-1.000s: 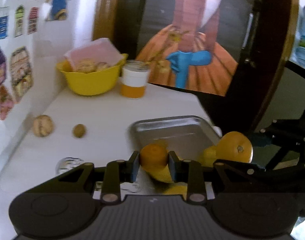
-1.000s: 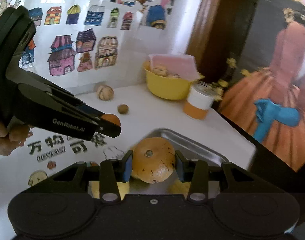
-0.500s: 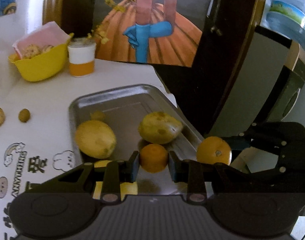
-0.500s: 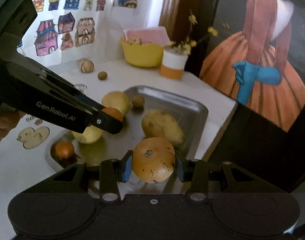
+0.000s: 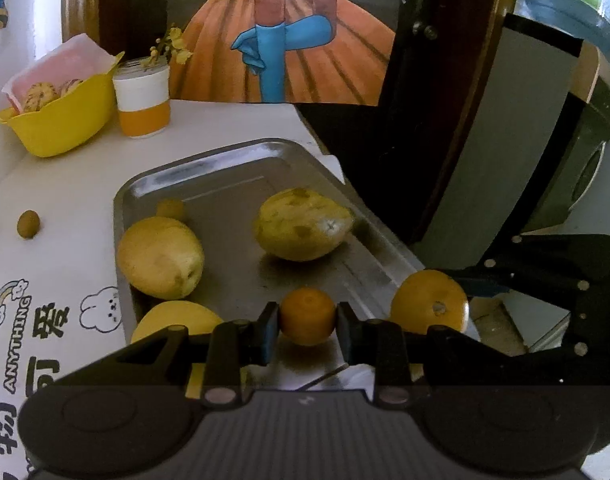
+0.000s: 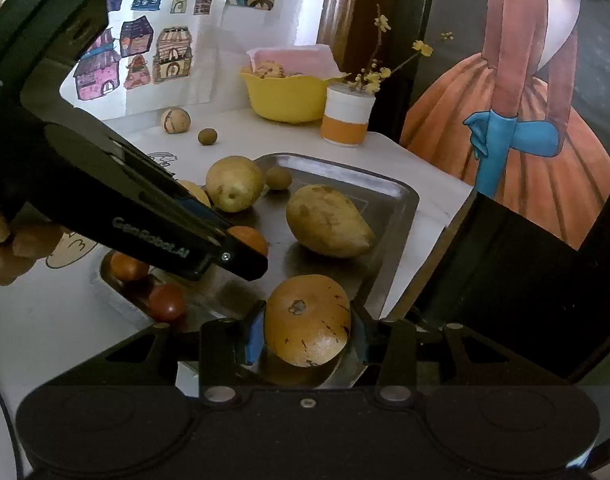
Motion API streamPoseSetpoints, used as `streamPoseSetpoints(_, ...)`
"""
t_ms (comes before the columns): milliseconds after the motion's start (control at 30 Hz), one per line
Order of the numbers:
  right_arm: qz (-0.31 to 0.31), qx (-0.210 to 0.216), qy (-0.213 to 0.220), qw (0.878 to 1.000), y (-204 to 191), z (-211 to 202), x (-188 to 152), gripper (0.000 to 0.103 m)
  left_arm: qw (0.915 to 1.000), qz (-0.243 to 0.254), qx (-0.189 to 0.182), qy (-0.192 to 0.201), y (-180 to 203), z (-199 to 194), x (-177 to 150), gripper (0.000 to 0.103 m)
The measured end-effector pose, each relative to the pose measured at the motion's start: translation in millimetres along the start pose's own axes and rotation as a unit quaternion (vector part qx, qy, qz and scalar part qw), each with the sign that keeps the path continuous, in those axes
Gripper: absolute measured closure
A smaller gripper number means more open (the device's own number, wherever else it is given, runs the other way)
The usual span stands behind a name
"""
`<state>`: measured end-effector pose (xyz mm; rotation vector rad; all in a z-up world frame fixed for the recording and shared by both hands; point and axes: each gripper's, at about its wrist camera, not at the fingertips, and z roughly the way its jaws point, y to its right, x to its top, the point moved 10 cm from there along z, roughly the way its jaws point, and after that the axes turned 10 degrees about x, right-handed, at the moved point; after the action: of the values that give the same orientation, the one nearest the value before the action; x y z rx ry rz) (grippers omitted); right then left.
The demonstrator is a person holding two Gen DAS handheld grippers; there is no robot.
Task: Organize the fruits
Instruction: 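Lower the large orange onto the tray with the right tool while the left tool releases its orange, then withdraw both open tools and reach toward the striped fruit and olive-green fruit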
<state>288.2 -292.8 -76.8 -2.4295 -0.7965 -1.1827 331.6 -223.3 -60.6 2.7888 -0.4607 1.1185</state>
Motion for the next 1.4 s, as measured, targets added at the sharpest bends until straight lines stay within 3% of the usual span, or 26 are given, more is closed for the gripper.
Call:
streamPoseSetpoints(333, 0.025, 0.009, 0.008, 1.0, -1, 9, 0, 0.058, 0.9999, 0.009, 0.008, -0.005, 2, 3, 0, 0.069)
streamPoseSetpoints(600, 0.047, 0.0, 0.024, 0.999, -1, 8, 1, 0.055, 0.9998, -0.018, 0.0, -0.011, -2, 1, 1, 0.069)
streamPoseSetpoints(667, 0.051, -0.003, 0.027, 0.998, -2, 4, 2, 0.045, 0.9995, -0.029, -0.001, -0.01, -5, -3, 1, 0.064)
streamPoseSetpoints(767, 0.053, -0.01, 0.033, 0.998, -6, -6, 4, 0.037, 0.9991, -0.042, -0.002, 0.001, -10, -17, 2, 0.057)
streamPoseSetpoints(900, 0.058, -0.017, 0.049, 0.997, -14, -25, 8, 0.024, 0.998, -0.058, -0.003, 0.023, -17, -40, 4, 0.042)
streamPoseSetpoints(967, 0.066, -0.017, 0.056, 0.996, -20, -34, 8, 0.017, 0.9972, -0.065, -0.006, 0.036, -21, -56, 4, 0.033)
streamPoseSetpoints(1033, 0.075, -0.014, 0.06, 0.995, -28, -43, 7, 0.013, 0.9964, -0.066, 0.001, 0.053, -27, -72, 1, 0.015)
streamPoseSetpoints(1133, 0.083, -0.011, 0.058, 0.995, -43, -55, 4, 0.006, 0.9955, -0.06, 0.011, 0.072, -34, -94, -6, 0.005)
streamPoseSetpoints(1267, 0.093, -0.008, 0.043, 0.995, -64, -68, 0, 0.001, 0.9945, -0.062, 0.016, 0.082, -45, -119, -22, 0.001)
streamPoseSetpoints(1400, 0.106, 0.016, 0.007, 0.994, -90, -78, -6, 0.001, 0.9971, -0.048, 0.011, 0.059, -53, -138, -48, 0.001)
